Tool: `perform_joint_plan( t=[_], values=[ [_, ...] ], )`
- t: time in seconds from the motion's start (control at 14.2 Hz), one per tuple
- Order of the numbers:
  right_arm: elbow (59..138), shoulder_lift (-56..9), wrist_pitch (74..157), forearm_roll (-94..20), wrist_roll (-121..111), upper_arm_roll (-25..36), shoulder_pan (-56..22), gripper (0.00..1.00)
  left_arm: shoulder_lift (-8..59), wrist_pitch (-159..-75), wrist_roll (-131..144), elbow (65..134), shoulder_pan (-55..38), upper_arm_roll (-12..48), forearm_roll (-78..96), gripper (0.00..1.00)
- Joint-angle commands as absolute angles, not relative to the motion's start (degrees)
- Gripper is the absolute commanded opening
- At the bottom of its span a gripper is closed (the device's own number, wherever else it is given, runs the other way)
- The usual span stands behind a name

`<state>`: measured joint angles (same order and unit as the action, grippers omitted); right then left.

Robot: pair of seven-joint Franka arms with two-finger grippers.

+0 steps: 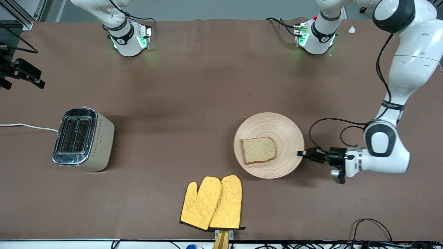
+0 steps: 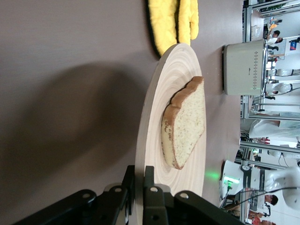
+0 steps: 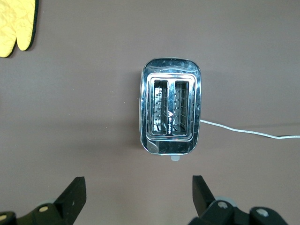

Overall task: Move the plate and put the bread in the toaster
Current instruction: 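Slide the wooden plate with the left gripper toward the table middle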

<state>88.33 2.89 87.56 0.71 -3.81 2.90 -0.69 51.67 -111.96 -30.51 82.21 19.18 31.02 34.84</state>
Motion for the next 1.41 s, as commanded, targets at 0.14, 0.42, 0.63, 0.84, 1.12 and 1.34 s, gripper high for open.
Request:
perform_joint_plan(
  t=[0.14, 0.42, 0.63, 0.84, 1.12, 1.34],
  values=[
    [89.5, 4.2, 87.8, 0.1, -4.2, 2.5, 0.1, 1.0, 52.3, -121.3, -27.2, 83.0, 8.2, 31.8, 42.2, 0.0],
    [88.8, 4.0, 87.9, 0.3, -4.2, 2.5, 0.4, 1.0, 54.0, -129.0, -28.0, 85.4, 2.3, 31.6, 44.2, 0.01],
    [88.8, 3.8, 88.0, 0.4, -4.2, 2.7, 0.7, 1.0, 55.6, -133.2, -27.3, 86.6, -0.8, 31.6, 44.4, 0.02],
    [88.9, 3.8, 86.9, 0.4, -4.7, 2.8, 0.6, 1.0, 56.6, -135.2, -26.0, 87.1, -1.3, 31.5, 44.0, 0.48],
    [89.7, 2.4, 86.3, 0.3, -3.9, 2.7, 0.5, 1.0, 53.6, -135.2, -14.7, 86.0, -1.0, 28.5, 39.4, 1.0],
    [90.4, 1.1, 87.5, -2.2, -0.5, 2.3, -2.9, 1.0, 51.5, -134.1, -3.3, 82.4, 0.3, 28.2, 26.7, 1.0]
  ],
)
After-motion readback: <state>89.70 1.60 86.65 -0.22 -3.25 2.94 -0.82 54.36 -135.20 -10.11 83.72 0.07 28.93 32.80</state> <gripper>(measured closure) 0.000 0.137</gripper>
